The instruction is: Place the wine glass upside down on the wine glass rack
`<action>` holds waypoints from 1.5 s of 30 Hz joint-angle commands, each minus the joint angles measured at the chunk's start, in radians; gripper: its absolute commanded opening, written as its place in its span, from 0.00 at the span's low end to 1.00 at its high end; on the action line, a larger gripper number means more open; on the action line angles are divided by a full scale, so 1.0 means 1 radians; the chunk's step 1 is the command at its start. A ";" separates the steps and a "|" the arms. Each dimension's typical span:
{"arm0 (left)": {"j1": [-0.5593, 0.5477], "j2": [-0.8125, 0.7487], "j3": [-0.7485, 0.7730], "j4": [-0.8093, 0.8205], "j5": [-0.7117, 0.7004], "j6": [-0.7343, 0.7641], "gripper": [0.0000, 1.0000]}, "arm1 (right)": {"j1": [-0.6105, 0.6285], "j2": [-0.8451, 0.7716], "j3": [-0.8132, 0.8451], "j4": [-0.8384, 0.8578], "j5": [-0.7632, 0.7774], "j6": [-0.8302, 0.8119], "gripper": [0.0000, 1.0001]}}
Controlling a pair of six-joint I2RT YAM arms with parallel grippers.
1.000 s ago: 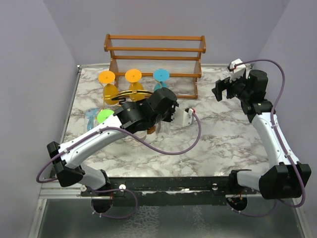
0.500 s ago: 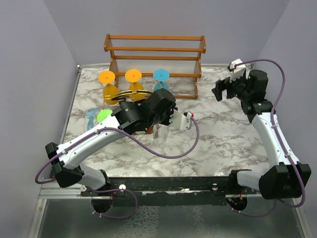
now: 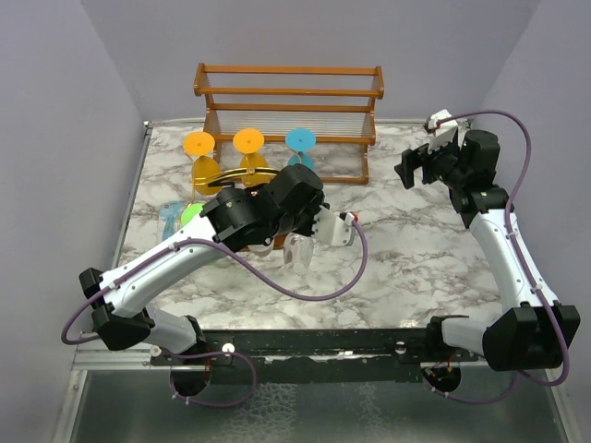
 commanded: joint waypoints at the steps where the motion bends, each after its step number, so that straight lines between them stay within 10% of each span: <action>1: -0.006 -0.037 0.046 -0.006 0.041 0.015 0.00 | -0.007 0.007 0.012 0.002 -0.027 -0.013 0.95; 45: -0.008 0.026 0.013 0.071 0.077 -0.011 0.01 | -0.008 0.006 0.009 -0.007 -0.052 -0.028 0.95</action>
